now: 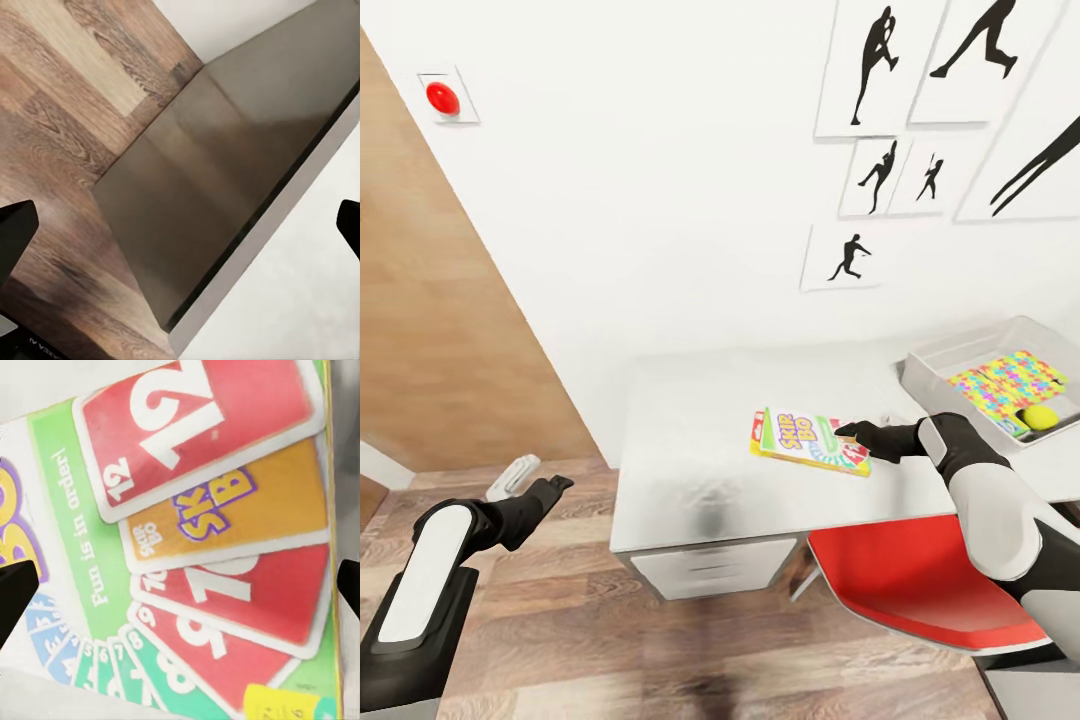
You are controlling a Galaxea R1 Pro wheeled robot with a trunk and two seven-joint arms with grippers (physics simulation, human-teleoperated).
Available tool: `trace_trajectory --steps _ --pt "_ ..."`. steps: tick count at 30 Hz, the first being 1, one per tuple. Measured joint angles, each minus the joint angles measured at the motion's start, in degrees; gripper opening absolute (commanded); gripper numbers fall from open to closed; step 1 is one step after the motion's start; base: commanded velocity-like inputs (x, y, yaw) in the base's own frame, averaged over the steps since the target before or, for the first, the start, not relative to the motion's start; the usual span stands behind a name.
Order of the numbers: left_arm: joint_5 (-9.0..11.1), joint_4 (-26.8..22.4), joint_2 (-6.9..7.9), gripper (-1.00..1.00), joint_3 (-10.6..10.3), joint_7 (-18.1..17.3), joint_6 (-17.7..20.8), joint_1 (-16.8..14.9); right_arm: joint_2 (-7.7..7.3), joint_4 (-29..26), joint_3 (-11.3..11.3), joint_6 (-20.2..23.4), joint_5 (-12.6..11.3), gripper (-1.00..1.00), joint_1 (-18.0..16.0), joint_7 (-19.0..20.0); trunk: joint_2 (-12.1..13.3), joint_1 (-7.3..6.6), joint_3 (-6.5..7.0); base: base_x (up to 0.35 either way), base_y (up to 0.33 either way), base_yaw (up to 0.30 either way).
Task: Put all the toys in the child's room - the three board games (two on the bed and one on the table), the two jigsaw puzzles on the table, and the tennis ball on the table - inside the toy box on the table in the child's room.
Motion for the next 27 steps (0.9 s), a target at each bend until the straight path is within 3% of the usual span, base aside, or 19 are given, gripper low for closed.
trace_trajectory --steps 12,27 --pt "0.0 0.0 0.01 1.0 0.0 0.0 0.0 0.0 -0.02 0.0 0.0 0.0 0.0 1.0 0.0 0.2 0.0 0.0 0.0 0.0 0.0 0.058" --pt "0.0 0.0 0.0 1.0 0.0 0.0 0.0 0.0 -0.08 0.0 -0.1 0.0 0.1 1.0 0.0 0.3 0.0 0.0 0.0 0.0 0.0 0.24"
